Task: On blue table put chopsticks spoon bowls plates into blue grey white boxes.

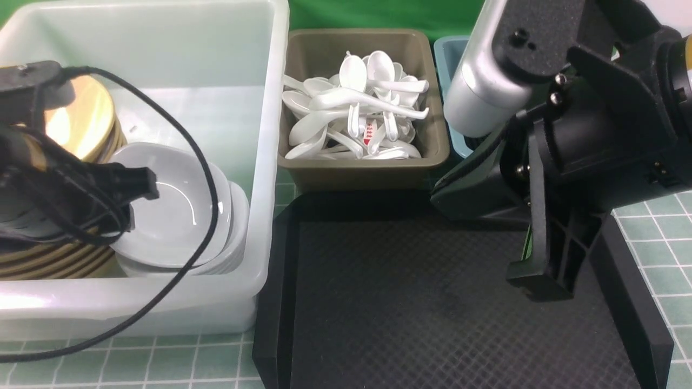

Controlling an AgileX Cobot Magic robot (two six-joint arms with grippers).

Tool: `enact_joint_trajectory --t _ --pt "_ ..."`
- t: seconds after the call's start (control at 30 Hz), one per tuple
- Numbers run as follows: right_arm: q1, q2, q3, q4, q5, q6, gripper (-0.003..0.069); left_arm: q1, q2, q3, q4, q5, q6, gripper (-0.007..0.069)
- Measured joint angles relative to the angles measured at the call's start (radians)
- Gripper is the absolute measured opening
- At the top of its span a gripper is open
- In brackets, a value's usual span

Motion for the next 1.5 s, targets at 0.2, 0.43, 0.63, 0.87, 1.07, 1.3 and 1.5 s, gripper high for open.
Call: enact_joint_trajectory --t 0.2,0.43,0.63,0.87,1.07,1.3,1.5 --pt "0.0 0.0 0.0 0.0 0.0 0.0 0.0066 0.0 0.036 0.0 -0.026 -0.048 0.003 0.0092" --pt "0.0 0.0 0.0 0.0 0.0 0.0 0.0068 0.002 0.017 0.0 -0.078 -0.082 0.052 0.0024" --pt "0.0 0.0 0.0 0.0 0.0 0.0 0.0068 0.002 0.01 0.0 -0.153 -0.082 0.095 0.0015" --pt "0.0 0.0 0.0 0.0 0.0 0.0 0.0068 0.002 0.01 -0.04 -0.206 -0.023 0.13 0.001" --pt "0.0 0.0 0.0 0.0 0.0 0.0 0.007 0.002 0.015 -0.051 -0.169 0.037 0.137 0.0029" --pt "0.0 0.0 0.0 0.0 0.0 0.0 0.0071 0.002 0.018 -0.051 -0.129 0.061 0.164 0.0282" --pt "0.0 0.0 0.0 0.0 0.0 0.0 0.0075 0.002 0.018 -0.102 -0.116 0.085 0.172 0.0563"
